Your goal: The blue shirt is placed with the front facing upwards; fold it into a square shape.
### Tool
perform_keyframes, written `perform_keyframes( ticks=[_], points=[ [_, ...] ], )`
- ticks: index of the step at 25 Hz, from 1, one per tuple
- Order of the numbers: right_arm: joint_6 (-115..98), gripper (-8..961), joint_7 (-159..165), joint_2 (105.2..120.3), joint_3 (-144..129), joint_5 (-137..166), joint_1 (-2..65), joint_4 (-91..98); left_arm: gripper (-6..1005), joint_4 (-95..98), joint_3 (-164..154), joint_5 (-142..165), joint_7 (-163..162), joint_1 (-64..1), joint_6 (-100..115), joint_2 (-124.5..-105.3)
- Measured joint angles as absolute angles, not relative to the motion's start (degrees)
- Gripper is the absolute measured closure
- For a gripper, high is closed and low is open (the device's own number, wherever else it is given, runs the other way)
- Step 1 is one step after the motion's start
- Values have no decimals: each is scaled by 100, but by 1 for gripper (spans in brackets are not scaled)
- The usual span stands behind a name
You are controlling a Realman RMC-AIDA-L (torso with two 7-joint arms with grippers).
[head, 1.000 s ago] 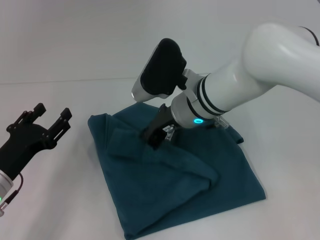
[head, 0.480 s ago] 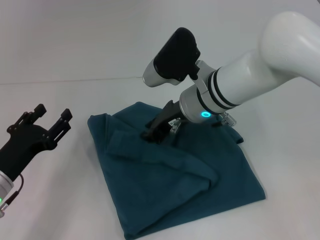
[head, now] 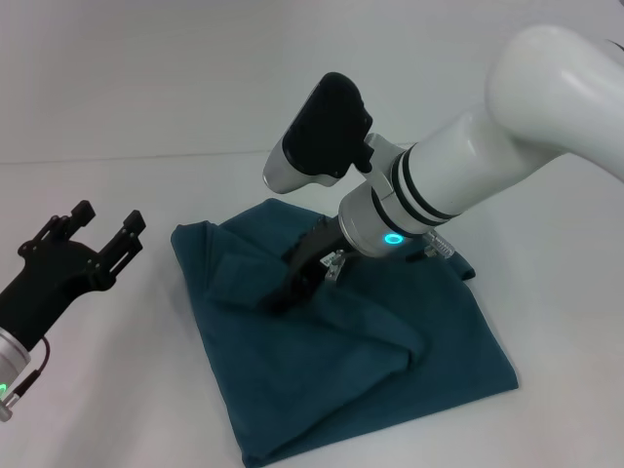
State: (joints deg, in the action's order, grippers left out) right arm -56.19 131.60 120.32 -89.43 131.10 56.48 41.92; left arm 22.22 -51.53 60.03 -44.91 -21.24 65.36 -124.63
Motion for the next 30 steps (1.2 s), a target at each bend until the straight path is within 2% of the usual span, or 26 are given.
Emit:
perform_keyframes(
  ticks=[6,17,22,27,30],
  points=[
    [-5711,135,13162,12044,-9177,13106,5653,4230,274,2213,-5150,6003,-4491,-2144,6532,-12463],
    [-5463,139,13356,12050,-9436,13312,5698,4206,275,2206,-5163,6025,-4491,-2170,6549,-12463],
    [-5433,176,13456,12071,-9565,13487,5728,4201,275,2205,-5170,6032,-4491,-2174,6550,-12463],
    [-5444,305,13508,12075,-9670,13491,5750,4229,276,2206,-5173,6045,-4491,-2188,6552,-12463],
    [-5439,300,13574,12075,-9868,13498,5764,4231,276,2192,-5177,6047,-4491,-2195,6552,-12463]
  ],
)
